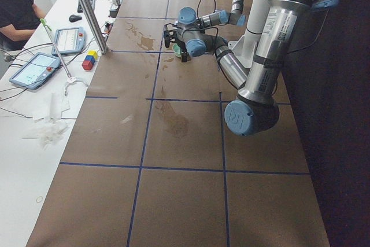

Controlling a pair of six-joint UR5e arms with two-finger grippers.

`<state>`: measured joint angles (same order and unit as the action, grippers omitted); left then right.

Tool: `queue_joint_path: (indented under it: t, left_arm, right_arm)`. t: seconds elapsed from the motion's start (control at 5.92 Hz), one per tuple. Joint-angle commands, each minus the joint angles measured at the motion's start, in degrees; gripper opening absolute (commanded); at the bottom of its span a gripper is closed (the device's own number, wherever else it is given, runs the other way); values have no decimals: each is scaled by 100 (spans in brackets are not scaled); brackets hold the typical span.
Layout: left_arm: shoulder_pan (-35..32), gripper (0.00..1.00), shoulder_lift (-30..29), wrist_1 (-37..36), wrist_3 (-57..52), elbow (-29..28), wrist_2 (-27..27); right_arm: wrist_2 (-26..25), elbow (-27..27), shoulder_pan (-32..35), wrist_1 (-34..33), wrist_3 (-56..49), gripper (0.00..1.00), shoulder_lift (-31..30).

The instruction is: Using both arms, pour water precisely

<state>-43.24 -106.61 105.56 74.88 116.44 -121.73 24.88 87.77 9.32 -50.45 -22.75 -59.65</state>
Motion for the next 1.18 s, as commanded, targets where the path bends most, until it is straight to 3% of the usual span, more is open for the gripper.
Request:
queue_joint_path:
  t: [0.0,0.34,1.01]
  left_arm:
    - [0,100,0,0,0,1,0]
    - [0,100,-9,0,9,19,0]
    - [0,100,35,0,9,80,0]
  right_arm:
    - [-159,-6,0,-403,-324,1,59]
    - [-343,3,-27,-859,-554,1,129]
    - [-467,3,-70,-1002,-1284,1,200]
